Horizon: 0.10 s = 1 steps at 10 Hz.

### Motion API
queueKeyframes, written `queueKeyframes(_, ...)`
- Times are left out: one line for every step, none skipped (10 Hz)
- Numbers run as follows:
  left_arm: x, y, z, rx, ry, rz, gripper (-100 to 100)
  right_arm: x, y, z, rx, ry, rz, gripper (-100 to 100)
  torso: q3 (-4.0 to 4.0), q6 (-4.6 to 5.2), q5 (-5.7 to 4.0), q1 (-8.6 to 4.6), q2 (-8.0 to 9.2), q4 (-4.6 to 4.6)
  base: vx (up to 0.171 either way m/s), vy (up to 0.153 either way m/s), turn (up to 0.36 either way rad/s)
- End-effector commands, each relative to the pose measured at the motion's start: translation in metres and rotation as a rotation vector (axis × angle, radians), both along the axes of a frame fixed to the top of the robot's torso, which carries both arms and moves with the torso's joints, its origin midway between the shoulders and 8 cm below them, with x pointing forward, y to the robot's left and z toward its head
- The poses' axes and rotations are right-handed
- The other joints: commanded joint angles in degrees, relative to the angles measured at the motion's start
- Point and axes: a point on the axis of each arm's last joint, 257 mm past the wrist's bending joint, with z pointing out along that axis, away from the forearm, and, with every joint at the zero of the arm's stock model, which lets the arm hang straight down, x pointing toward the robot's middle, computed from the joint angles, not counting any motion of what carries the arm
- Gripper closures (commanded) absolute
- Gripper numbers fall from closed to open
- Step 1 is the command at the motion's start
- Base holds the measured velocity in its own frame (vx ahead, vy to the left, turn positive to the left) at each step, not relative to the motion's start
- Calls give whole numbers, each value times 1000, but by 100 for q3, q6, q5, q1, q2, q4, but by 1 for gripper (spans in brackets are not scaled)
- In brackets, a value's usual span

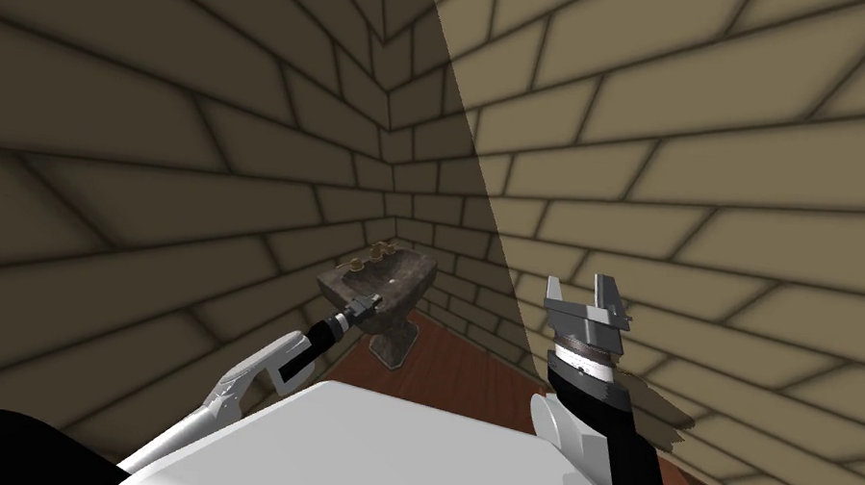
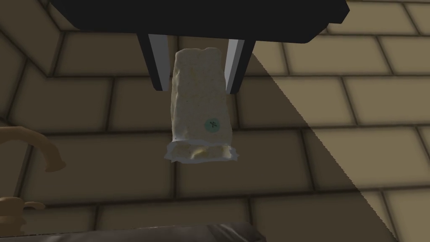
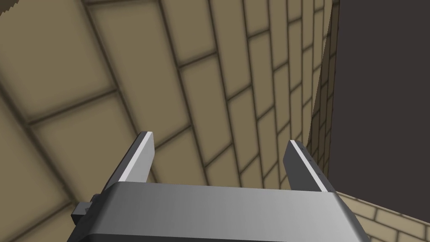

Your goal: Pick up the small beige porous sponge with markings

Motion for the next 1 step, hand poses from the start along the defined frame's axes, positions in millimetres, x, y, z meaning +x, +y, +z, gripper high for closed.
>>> queueKeyframes(0,0,0,0,0,0,0,0,0,0,0,0,0,0,0,0,0,0,0,0,0,0,0)
